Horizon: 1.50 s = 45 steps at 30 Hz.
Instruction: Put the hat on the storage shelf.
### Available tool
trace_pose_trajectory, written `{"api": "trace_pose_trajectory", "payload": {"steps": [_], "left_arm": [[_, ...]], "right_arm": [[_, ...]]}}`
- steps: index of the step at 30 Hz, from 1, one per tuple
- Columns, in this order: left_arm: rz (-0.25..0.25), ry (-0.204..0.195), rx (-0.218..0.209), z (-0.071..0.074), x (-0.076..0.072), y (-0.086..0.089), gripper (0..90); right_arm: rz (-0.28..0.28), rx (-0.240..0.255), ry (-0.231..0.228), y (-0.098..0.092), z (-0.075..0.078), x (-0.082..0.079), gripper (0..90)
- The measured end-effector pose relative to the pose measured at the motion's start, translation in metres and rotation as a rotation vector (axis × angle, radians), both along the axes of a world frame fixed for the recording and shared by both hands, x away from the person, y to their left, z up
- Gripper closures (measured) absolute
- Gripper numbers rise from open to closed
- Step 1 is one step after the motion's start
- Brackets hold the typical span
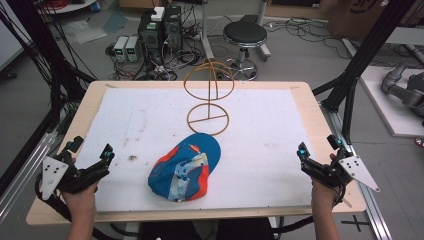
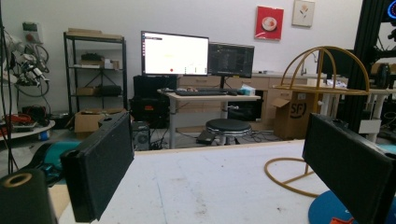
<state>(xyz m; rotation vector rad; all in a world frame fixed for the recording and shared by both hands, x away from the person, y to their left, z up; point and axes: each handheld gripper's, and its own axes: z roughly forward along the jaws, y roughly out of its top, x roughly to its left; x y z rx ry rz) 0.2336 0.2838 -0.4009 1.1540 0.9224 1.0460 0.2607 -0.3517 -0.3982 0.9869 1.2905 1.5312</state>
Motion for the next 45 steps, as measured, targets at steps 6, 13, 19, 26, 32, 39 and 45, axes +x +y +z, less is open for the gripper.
{"api": "trace_pose_trajectory", "payload": {"steps": [6,13,19,26,32,39,45], "left_arm": [[-0.011,-0.005,0.001,0.002,-0.002,-0.001,9.4],[-0.043,-0.003,-0.002,0.004,-0.002,-0.005,9.7],[-0.082,-0.011,0.005,0.006,-0.005,-0.012,9.9],[-0.184,-0.011,0.052,0.010,-0.011,-0.035,10.0],[-0.333,0.033,0.121,0.010,-0.012,-0.067,12.8],[-0.419,0.090,0.164,0.008,-0.012,-0.092,15.2],[-0.445,0.180,0.192,-0.002,-0.004,-0.105,17.4]], "right_arm": [[-0.004,0.004,-0.002,-0.002,0.000,0.000,2.5],[-0.002,0.008,0.004,-0.002,0.000,0.000,2.5],[-0.008,0.016,0.004,-0.004,0.000,0.000,2.5],[-0.008,0.017,0.004,-0.005,0.000,0.000,2.5],[-0.011,0.018,0.008,-0.006,0.000,0.000,2.5],[-0.017,0.011,0.004,-0.005,-0.001,0.001,2.5],[-0.014,0.006,0.002,-0.004,-0.001,0.001,2.5]]}}
